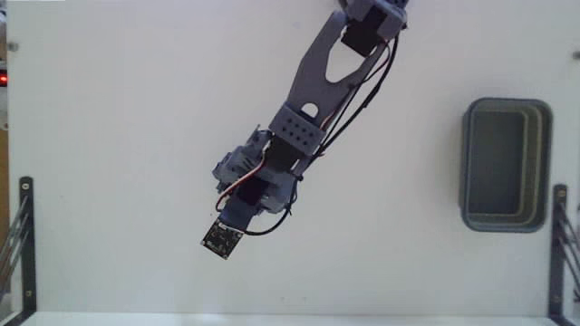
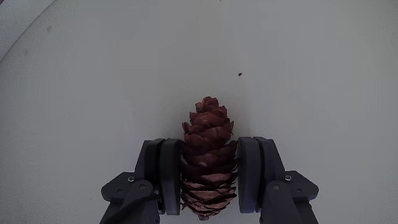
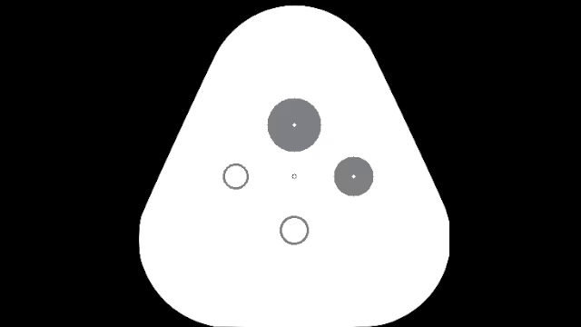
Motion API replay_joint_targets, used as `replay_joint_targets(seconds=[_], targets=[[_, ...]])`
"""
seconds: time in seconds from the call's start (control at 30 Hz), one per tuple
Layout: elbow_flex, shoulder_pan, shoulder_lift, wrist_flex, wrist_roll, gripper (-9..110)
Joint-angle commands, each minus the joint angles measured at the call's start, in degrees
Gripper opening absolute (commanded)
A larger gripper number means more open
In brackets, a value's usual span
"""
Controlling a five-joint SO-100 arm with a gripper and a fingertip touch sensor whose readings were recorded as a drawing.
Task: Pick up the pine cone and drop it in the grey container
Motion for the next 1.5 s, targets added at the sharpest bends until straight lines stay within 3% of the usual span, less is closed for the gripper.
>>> replay_joint_targets(seconds=[0.0, 0.93, 1.47], targets=[[0.2, 1.5, 2.1, -1.2, 0.3, 48], [-0.4, 1.5, 2.2, -0.6, 0.3, 48], [-10.6, 1.5, 2.3, 9.7, 0.3, 48]])
